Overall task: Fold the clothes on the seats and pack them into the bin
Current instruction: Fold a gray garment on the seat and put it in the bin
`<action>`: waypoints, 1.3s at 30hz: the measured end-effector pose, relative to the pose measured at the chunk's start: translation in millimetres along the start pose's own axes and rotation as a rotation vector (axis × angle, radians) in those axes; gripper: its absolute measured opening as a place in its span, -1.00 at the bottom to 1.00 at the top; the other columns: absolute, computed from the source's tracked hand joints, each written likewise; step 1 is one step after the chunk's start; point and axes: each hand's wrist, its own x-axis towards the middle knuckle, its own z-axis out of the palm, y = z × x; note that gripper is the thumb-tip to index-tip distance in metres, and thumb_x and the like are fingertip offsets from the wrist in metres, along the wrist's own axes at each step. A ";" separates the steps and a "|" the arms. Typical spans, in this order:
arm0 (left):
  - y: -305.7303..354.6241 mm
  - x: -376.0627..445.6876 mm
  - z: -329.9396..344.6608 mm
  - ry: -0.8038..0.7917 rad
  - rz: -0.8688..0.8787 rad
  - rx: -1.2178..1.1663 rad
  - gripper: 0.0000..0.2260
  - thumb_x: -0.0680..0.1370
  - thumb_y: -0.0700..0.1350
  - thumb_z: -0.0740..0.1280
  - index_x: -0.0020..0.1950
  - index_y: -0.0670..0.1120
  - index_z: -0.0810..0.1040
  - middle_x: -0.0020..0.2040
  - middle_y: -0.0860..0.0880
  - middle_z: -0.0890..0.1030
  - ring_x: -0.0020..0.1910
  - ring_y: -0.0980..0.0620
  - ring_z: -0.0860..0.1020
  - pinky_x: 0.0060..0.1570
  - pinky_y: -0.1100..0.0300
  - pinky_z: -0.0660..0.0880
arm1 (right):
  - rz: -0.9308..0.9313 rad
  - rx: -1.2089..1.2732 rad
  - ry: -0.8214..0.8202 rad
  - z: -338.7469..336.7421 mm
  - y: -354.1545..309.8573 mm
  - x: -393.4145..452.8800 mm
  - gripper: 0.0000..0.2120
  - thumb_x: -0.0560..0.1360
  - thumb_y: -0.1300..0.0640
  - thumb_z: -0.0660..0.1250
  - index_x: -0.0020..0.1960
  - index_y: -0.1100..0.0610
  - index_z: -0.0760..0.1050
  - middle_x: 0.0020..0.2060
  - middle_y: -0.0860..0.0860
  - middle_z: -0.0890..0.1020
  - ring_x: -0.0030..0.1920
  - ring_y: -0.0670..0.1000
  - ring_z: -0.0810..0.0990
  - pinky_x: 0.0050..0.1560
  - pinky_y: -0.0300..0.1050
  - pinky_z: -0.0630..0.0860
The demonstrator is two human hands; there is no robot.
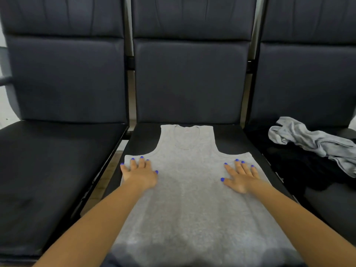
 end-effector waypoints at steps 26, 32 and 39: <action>56.1 171.2 -69.3 0.435 0.124 -0.380 -0.62 0.66 -0.06 0.07 0.47 -0.05 0.25 0.40 -0.07 0.38 0.36 -0.10 0.30 0.29 0.02 0.23 | 0.001 0.641 0.428 -101.8 -50.5 162.6 -0.54 0.54 0.10 0.25 0.41 0.17 0.26 0.30 0.14 0.41 0.31 0.18 0.35 0.20 -0.01 0.38; 51.3 222.6 -90.4 0.272 -0.054 -0.434 -0.65 0.58 0.07 0.25 0.30 -0.07 0.45 0.32 -0.12 0.42 0.32 -0.16 0.32 0.28 0.01 0.27 | 0.044 0.879 0.228 -126.8 -45.2 211.4 -0.85 0.35 0.30 0.40 -0.15 0.20 0.44 -0.18 0.10 0.48 -0.13 0.09 0.50 -0.17 -0.10 0.43; 40.2 223.8 -121.5 0.699 0.071 -0.585 -0.87 0.63 -0.07 0.19 0.03 -0.12 0.43 -0.03 -0.15 0.57 -0.02 -0.19 0.52 0.02 0.01 0.36 | 0.106 0.812 0.507 -154.0 -42.9 229.3 -0.86 0.49 0.16 0.32 0.00 0.22 0.50 0.01 0.14 0.57 -0.04 0.16 0.55 -0.11 -0.06 0.46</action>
